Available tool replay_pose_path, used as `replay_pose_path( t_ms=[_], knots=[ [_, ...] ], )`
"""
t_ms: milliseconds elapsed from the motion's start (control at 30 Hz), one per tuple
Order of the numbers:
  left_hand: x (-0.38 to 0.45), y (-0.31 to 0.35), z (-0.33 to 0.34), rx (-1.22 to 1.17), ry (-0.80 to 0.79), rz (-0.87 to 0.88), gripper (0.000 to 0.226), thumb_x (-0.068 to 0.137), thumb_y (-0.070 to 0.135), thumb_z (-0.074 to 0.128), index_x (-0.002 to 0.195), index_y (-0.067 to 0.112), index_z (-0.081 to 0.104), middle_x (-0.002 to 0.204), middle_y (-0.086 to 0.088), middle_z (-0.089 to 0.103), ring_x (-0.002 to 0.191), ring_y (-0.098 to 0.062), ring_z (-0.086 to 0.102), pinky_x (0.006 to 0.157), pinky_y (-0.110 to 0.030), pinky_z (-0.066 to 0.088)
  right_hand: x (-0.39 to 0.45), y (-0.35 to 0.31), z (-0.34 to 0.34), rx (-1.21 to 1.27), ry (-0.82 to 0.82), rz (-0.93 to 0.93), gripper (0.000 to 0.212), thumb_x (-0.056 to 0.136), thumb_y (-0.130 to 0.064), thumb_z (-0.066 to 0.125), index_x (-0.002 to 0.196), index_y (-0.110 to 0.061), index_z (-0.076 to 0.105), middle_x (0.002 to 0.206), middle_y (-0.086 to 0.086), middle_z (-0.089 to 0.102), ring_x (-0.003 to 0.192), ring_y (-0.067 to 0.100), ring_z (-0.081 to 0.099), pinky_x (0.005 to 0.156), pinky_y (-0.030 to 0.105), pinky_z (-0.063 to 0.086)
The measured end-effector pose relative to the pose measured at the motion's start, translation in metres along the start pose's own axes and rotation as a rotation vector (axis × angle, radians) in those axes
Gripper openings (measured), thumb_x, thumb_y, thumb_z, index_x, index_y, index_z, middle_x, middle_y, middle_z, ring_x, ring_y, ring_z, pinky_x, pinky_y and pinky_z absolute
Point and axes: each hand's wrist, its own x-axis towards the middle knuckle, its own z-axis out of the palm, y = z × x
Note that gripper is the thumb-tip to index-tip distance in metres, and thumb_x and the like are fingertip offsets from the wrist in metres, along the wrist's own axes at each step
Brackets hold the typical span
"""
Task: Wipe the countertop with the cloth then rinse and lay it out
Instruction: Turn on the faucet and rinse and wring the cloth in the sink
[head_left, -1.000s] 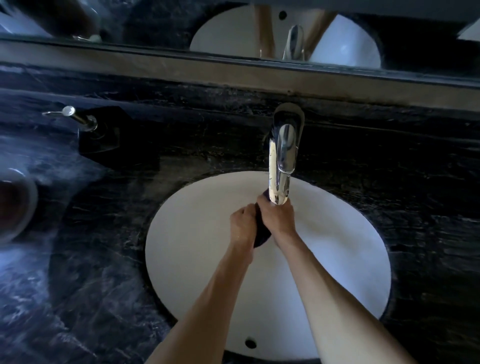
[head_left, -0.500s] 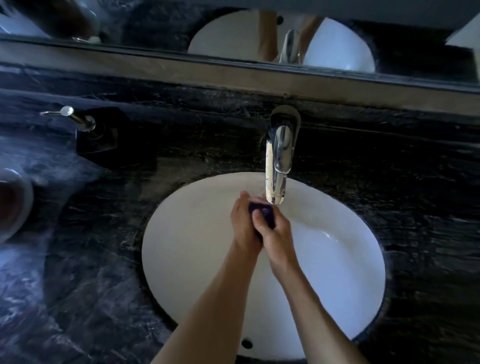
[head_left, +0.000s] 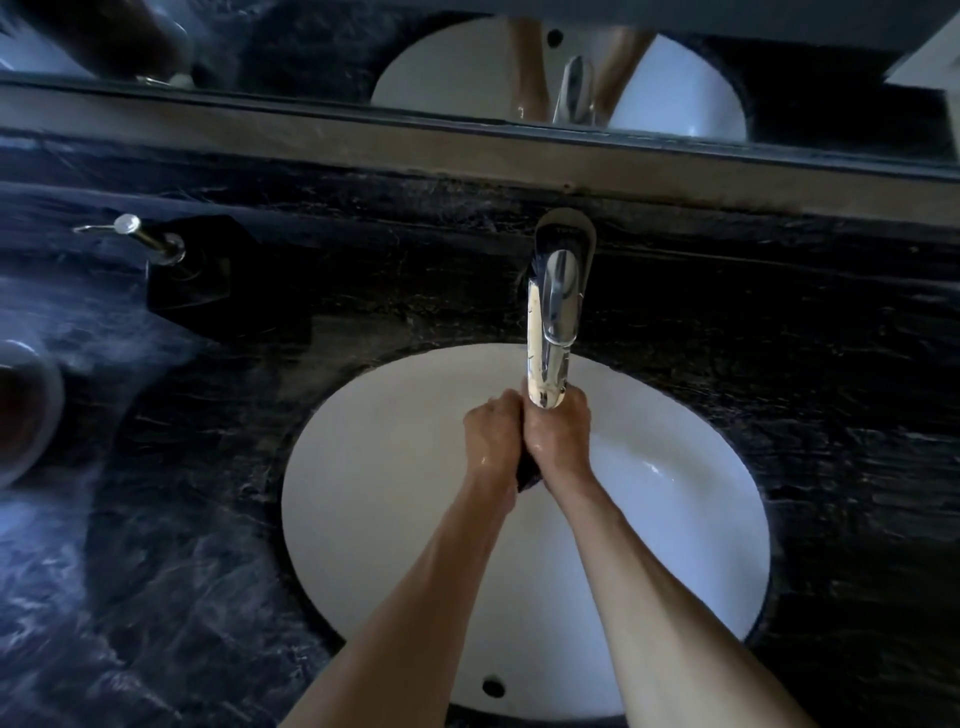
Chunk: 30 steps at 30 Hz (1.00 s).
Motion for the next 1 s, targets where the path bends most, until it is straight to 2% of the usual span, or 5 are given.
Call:
replay_pose_path(
  t_ms=[200,333,600,833,1000],
  knots=[
    [-0.003,-0.009,-0.012,-0.295,0.001,-0.005,0.037,0.089,0.040,0.054,0.071,0.009,0.065,0.070,-0.015,0.062,0.057,-0.027,0.058,0.051,-0.032,0.046,-0.005,0.013,-0.008,0.268,0.094,0.302,0.031,0.103,-0.036,0.052,0.088,-0.012,0.065,0.084,0.008,0.073,0.079,0.026,0.071,0.071,0.036,0.056],
    [0.005,-0.011,-0.017,-0.330,0.112,0.038,0.028,0.087,0.037,0.058,0.103,0.015,0.065,0.098,-0.011,0.066,0.088,-0.026,0.065,0.073,-0.040,0.054,-0.021,0.022,-0.013,0.273,0.078,0.123,0.019,0.104,-0.033,0.054,0.092,-0.023,0.066,0.091,0.003,0.072,0.088,0.021,0.070,0.085,0.045,0.057],
    [0.001,-0.010,-0.003,-0.061,0.037,0.277,0.026,0.105,0.032,0.045,0.089,0.016,0.056,0.079,0.007,0.058,0.055,0.010,0.059,0.058,-0.014,0.049,-0.045,0.027,0.005,0.044,-0.035,-0.125,0.053,0.094,-0.052,0.055,0.131,-0.014,0.056,0.123,0.006,0.056,0.119,0.028,0.055,0.101,0.041,0.047],
    [0.012,-0.011,0.013,0.403,-0.005,0.420,0.014,0.093,0.014,0.054,0.089,0.009,0.067,0.083,-0.006,0.068,0.075,-0.020,0.068,0.058,-0.024,0.039,-0.022,0.021,-0.002,-0.054,0.092,-0.084,0.020,0.098,-0.042,0.060,0.101,-0.023,0.061,0.104,0.006,0.066,0.095,0.027,0.065,0.082,0.041,0.055],
    [-0.004,-0.021,-0.006,-0.145,-0.025,0.012,0.033,0.099,0.009,0.048,0.068,0.013,0.055,0.060,0.001,0.054,0.053,-0.017,0.049,0.045,-0.022,0.041,-0.017,0.017,0.001,-0.196,0.014,-0.013,0.026,0.095,-0.034,0.058,0.091,-0.011,0.070,0.085,0.005,0.073,0.082,0.031,0.068,0.071,0.039,0.055]
  ],
)
